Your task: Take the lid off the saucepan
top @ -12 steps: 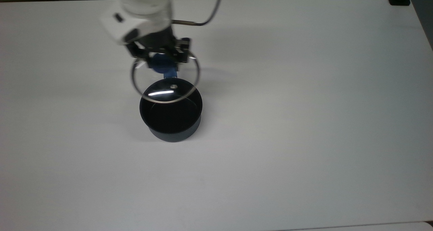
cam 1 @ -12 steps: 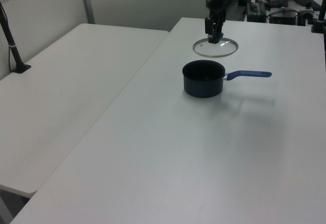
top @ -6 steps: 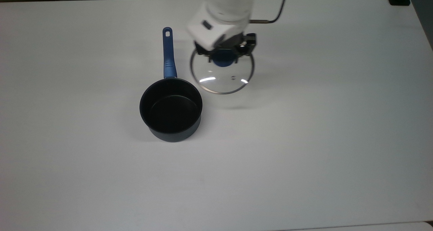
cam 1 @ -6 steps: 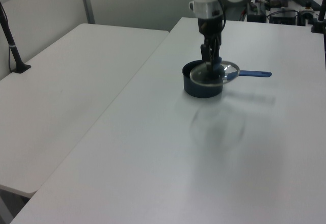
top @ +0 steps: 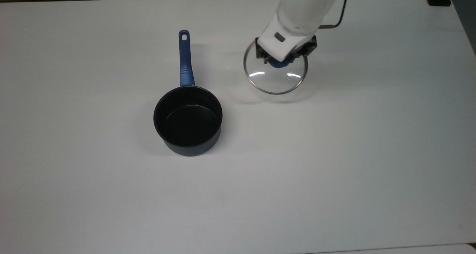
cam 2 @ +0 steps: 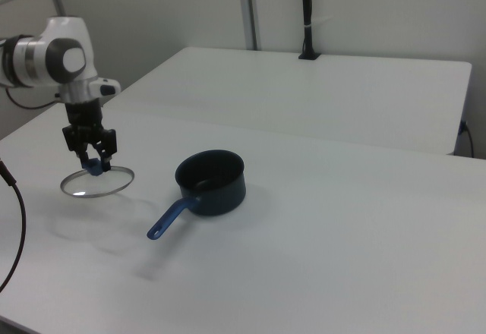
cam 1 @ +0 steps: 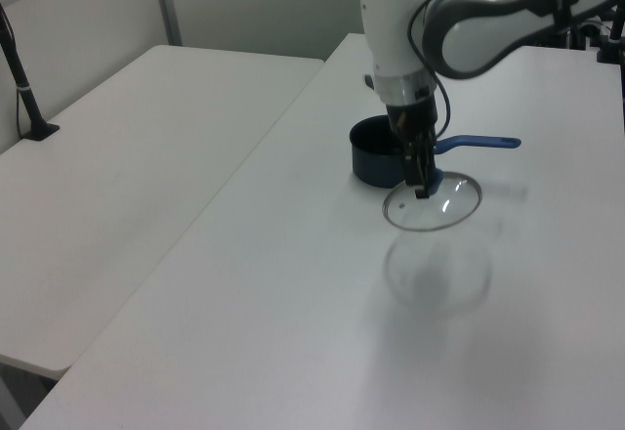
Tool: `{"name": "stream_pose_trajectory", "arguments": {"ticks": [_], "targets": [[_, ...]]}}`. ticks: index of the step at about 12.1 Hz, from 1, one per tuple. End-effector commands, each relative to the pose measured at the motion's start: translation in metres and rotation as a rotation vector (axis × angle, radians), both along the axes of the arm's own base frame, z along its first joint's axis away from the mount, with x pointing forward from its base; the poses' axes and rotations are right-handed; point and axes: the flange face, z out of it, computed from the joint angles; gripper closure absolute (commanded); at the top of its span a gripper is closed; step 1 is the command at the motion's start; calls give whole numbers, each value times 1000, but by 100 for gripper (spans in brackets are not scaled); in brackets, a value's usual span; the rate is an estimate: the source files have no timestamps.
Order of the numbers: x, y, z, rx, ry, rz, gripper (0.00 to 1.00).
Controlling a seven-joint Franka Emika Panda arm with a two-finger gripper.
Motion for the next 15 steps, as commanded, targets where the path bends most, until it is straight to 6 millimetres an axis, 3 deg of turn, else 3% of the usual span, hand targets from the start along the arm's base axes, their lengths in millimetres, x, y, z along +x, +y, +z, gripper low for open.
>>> {"name": "stream_pose_trajectory", "arguments": {"ticks": [1, 5, 15], "targets": [[-12, 18, -20, 20, -54, -51, 49], [-8, 19, -43, 45, -143, -119, 49], [-8, 29, -83, 27, -135, -118, 49]]}}
